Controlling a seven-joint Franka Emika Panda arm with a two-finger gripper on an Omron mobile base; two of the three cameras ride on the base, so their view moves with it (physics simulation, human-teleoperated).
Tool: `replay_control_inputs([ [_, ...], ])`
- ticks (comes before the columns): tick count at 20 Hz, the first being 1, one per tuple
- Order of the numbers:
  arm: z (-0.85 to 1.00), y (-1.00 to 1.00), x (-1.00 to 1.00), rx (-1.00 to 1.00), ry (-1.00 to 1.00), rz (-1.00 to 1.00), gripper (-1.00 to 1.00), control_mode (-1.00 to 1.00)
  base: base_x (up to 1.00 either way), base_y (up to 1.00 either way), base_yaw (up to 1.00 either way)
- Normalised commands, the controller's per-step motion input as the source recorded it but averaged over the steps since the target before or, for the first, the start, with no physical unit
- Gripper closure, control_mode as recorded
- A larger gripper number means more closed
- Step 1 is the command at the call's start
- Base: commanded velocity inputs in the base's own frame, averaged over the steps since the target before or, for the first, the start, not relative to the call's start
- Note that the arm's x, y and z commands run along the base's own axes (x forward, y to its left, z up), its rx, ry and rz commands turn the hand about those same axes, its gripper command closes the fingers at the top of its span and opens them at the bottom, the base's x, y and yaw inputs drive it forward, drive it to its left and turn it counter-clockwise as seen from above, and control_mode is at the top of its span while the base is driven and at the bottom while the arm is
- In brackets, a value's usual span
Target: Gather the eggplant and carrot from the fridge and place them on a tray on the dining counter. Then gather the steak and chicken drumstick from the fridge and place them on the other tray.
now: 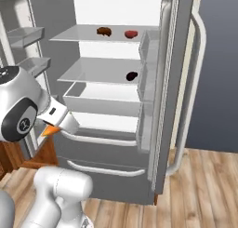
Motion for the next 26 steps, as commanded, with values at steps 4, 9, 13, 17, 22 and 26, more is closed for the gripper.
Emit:
replay_control_inputs([
  [4,0.00,0.00,0.00,0.00,0.00,0.00,1.00,1.00,-0.80,0.00,-0.17],
  [9,0.00,0.00,0.00,0.00,0.00,0.00,1.00,1.00,-0.74,0.00,-0.20],
  [13,0.00,0.00,0.00,0.00,0.00,0.00,1.00,1.00,-0.76,0.06,-0.28],
  [17,0.00,0.00,0.00,0.00,0.00,0.00,1.00,1.00,-0.81,0.04,-0.38],
  [22,0.00,0.00,0.00,0.00,0.00,0.00,1.00,1.00,-0.86,0.00,-0.43],
  [26,0.00,0.00,0.00,0.00,0.00,0.00,1.00,1.00,-0.78,0.00,-0.44],
])
